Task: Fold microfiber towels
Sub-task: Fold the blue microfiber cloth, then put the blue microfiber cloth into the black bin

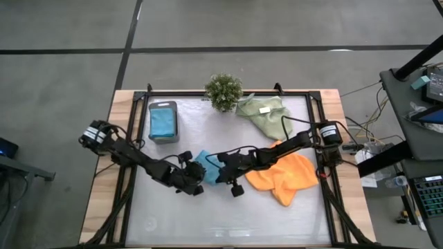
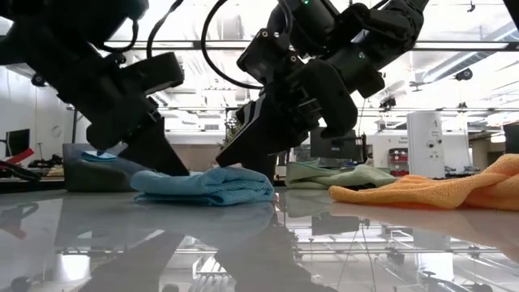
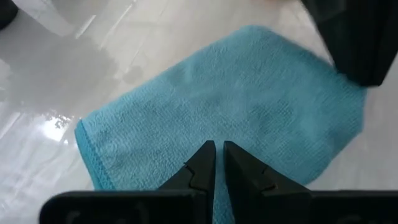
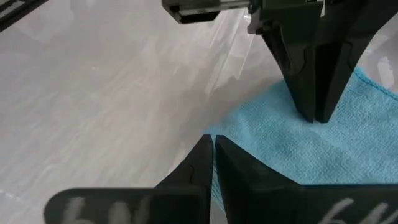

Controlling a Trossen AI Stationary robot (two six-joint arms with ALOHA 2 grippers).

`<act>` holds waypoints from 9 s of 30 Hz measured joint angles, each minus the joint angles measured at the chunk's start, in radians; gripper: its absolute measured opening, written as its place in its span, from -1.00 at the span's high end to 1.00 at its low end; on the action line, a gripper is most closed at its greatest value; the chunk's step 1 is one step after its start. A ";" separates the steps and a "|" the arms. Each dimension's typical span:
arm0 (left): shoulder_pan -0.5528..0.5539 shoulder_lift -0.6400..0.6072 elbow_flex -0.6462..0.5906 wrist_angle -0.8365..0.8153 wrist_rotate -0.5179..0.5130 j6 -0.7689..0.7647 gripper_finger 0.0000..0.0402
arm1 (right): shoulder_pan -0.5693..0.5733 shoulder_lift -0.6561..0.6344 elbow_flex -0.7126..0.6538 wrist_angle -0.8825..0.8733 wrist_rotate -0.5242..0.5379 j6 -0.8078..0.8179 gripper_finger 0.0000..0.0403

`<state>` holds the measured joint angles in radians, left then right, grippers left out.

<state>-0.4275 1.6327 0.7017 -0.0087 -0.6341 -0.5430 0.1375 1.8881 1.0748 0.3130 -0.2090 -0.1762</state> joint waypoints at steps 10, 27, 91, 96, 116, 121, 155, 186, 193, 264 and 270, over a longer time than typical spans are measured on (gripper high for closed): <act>0.025 0.029 0.000 0.000 0.000 0.003 0.90 | 0.018 0.000 0.000 -0.002 0.000 0.023 0.82; 0.042 0.065 -0.002 0.006 -0.004 0.007 0.90 | 0.052 0.001 0.000 -0.046 0.055 0.056 0.15; 0.047 0.066 -0.035 0.033 -0.005 -0.002 0.90 | 0.095 0.055 0.082 -0.182 0.046 0.245 0.96; 0.053 0.066 -0.038 0.033 -0.011 -0.002 0.90 | 0.105 0.048 0.092 -0.193 -0.032 0.283 0.95; 0.053 -0.006 -0.029 0.102 0.032 0.059 0.90 | 0.034 -0.017 0.093 -0.030 0.165 0.001 0.95; 0.053 -0.003 -0.036 0.105 0.030 0.056 0.90 | 0.000 0.086 0.083 0.036 0.141 0.000 0.96; 0.124 -0.028 -0.069 0.130 -0.123 0.183 0.90 | -0.006 -0.056 0.063 -0.241 0.260 0.061 0.96; 0.111 -0.215 -0.063 0.126 0.069 0.184 0.90 | -0.031 -0.148 0.014 -0.302 0.262 0.055 0.96; 0.116 -0.221 -0.057 0.125 0.194 0.179 0.86 | -0.066 -0.212 -0.005 -0.329 0.263 -0.002 0.95; 0.499 0.020 0.238 -0.216 0.677 0.481 -0.44 | -0.154 -0.460 -0.426 0.187 0.252 -0.131 0.96; 0.499 0.113 0.235 -0.186 0.699 0.496 -0.53 | -0.154 -0.460 -0.426 0.186 0.252 -0.131 0.96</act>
<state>0.0719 1.7456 0.9370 -0.1943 0.0653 -0.0466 -0.0166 1.4281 0.6483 0.4988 0.0433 -0.3069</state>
